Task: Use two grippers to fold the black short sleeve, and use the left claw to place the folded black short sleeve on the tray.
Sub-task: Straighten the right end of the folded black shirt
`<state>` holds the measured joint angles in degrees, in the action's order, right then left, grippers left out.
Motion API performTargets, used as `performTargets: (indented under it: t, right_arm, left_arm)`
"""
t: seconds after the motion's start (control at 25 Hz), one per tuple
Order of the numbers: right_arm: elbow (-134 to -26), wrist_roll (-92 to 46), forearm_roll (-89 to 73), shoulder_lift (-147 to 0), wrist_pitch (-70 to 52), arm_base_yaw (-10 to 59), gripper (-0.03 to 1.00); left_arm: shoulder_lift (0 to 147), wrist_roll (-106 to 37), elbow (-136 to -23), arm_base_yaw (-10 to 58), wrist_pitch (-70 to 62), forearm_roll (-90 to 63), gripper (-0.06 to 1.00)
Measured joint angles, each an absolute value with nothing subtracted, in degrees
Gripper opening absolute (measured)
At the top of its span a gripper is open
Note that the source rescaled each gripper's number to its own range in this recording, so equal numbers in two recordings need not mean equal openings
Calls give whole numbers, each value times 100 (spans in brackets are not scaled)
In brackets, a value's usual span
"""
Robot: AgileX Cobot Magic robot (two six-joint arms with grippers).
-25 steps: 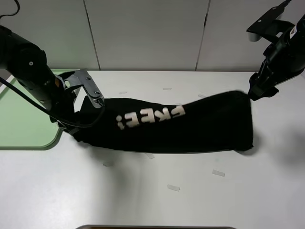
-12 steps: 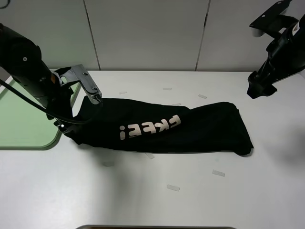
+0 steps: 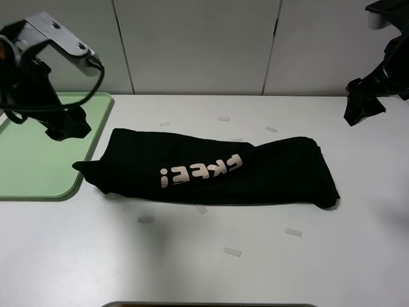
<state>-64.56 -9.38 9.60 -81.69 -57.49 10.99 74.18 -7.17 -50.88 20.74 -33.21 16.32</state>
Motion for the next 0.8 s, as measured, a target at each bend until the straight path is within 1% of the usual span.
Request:
performTargets:
  t: [0.4, 0.6, 0.8]
  right_arm:
    - [-6463, -906, 281, -8055, -6139, 1099, 100]
    - [-6463, -906, 203, -8055, -6229, 1099, 100]
    - [-6463, -906, 158, -8055, -6316, 1099, 100]
  left_arm:
    - [5661, 444, -5088, 2074, -5002, 1632, 100]
    - [4708, 679, -4949, 2074, -5412, 1632, 100]
    - [3654, 850, -4505, 2074, -5808, 1616, 100]
